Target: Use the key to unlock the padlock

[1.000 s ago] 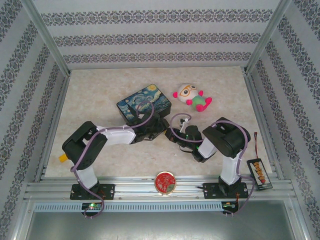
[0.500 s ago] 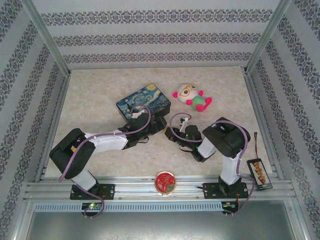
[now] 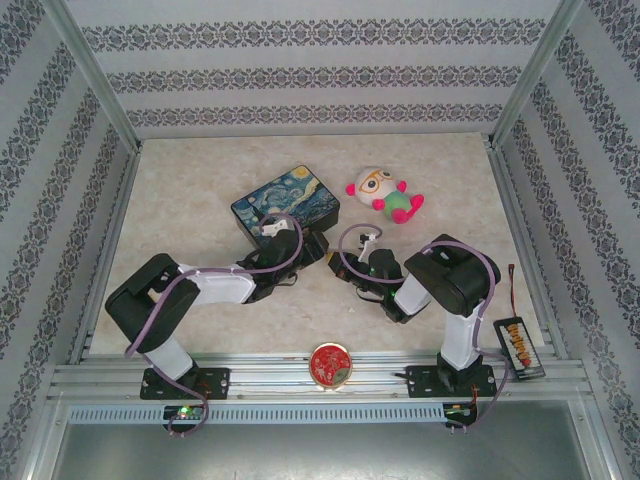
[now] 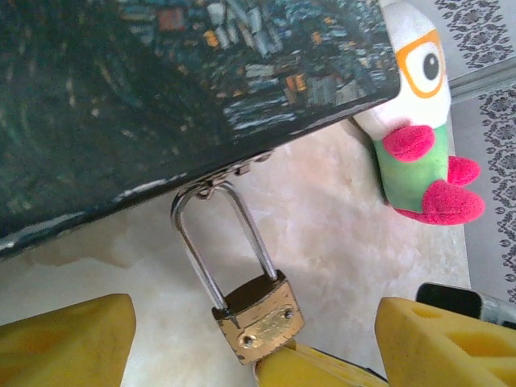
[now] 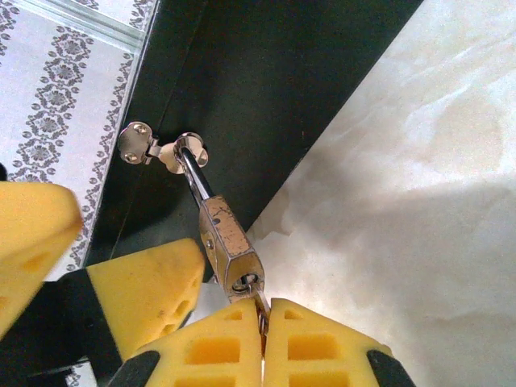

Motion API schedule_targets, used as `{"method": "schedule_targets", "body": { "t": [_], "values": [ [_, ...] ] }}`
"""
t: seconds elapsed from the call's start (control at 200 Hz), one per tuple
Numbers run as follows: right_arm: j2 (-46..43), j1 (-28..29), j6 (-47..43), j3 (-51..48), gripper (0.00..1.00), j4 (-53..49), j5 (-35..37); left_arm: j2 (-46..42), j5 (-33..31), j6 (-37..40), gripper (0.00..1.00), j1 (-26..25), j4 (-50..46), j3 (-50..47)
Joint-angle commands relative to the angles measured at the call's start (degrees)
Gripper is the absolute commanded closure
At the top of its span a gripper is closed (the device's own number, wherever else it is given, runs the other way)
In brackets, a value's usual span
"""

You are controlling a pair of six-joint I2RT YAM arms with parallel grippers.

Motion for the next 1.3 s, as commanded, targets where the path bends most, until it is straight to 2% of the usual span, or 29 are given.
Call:
{"method": "schedule_targets", "body": {
  "t": [0.0,0.205,0.455,0.6,0.765,0.909,1.109,1.294],
  "values": [
    [-0.9,0.6,1.0,1.8,1.00,4.2,1.0,2.4,0.1,-0.4,0.25,0.6,3.4,-0.5],
    [-0.5,1.0,1.9,3.0,1.00,4.2,0.9,5.6,0.0,-0.7,0.38,0.8,7.2,-0.6],
    [0.1,1.1,2.9,3.9,1.00,4.2,1.0,8.4,0.3,-0.6,0.48,1.5,19.0,-3.5],
    [0.4,1.3,3.2,4.5,1.00,4.3,0.9,9.7,-0.3,-0.5,0.47,2.0,21.3,-3.6],
    [0.8,1.3,3.2,5.0,1.00,4.2,0.9,10.3,-2.8,-0.9,0.32,2.6,23.5,-4.0],
    [1.4,1.3,3.3,5.5,1.00,4.2,0.9,10.6,-4.9,-1.4,0.33,2.8,24.8,-3.8],
    [2.3,1.3,3.6,6.5,1.00,4.3,0.9,12.4,-3.9,-2.1,0.46,3.1,27.6,-2.7],
    [2.8,1.6,3.8,7.3,1.00,4.3,0.9,13.9,-3.0,-2.7,0.64,3.0,28.9,-2.7]
  ]
}}
